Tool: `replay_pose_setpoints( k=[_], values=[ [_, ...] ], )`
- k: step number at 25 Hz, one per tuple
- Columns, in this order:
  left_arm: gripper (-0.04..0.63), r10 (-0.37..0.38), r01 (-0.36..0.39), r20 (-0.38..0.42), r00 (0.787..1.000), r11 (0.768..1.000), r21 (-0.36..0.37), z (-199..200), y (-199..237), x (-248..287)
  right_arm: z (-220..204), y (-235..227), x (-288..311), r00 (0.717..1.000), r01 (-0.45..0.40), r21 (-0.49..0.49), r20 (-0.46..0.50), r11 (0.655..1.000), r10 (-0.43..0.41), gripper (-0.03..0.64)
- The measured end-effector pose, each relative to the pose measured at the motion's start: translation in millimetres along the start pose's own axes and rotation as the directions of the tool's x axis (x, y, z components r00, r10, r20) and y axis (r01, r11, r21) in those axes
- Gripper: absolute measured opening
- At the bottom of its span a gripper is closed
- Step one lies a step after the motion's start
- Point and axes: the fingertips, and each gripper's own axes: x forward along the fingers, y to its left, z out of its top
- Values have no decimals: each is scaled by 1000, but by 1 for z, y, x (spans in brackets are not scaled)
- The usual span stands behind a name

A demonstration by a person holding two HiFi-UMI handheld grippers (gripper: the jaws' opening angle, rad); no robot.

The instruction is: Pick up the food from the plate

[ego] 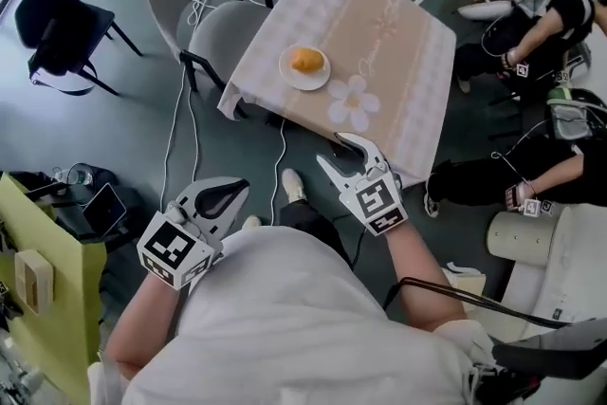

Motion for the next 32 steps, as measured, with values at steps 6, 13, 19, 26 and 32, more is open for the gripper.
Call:
replay_pose_setpoints(
  k=[6, 13, 19, 26, 32],
  values=[
    [11, 168, -165, 47, 985, 984, -70, 41, 39, 34, -5, -80, 71, 993, -119, -68, -3, 991, 119, 217],
    [11, 320, -312, 49, 946, 941, -131, 64, 62, 65, -30, -150, 154, 974, -227, -136, -45, 964, 222, 286],
    [11, 449, -438, 14, 894, 878, -195, 66, 77, 72, -52, -170, 214, 938, -342, -192, -126, 920, 322, 337],
    [11, 521, -511, -16, 853, 829, -229, 68, 84, 81, -67, -167, 255, 902, -427, -264, -189, 865, 387, 351],
    [11, 562, -551, -20, 827, 802, -229, 71, 86, 78, -81, -166, 268, 887, -454, -285, -235, 845, 397, 351]
  ],
)
